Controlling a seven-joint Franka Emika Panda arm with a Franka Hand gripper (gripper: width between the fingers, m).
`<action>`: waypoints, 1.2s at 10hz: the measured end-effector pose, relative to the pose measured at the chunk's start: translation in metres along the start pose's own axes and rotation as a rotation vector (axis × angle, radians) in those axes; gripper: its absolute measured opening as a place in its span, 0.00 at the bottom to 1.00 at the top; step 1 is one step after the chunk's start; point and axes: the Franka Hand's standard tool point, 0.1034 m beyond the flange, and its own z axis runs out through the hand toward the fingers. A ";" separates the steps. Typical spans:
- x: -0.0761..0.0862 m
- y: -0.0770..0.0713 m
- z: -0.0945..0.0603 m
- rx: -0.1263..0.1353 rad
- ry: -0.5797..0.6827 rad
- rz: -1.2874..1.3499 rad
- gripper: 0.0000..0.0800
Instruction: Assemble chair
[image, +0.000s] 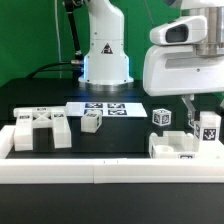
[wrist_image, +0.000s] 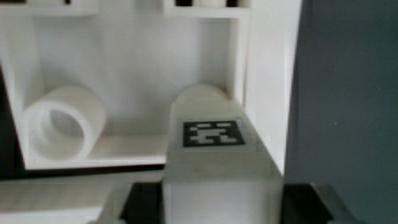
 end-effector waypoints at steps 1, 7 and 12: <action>0.002 0.006 0.000 -0.002 0.014 0.131 0.36; 0.006 0.021 -0.001 -0.014 0.024 0.352 0.60; -0.007 0.032 -0.020 -0.014 0.025 0.260 0.81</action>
Offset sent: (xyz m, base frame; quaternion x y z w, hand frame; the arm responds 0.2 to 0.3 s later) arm 0.0015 0.0063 -0.0001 0.0182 0.0030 0.2170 0.9760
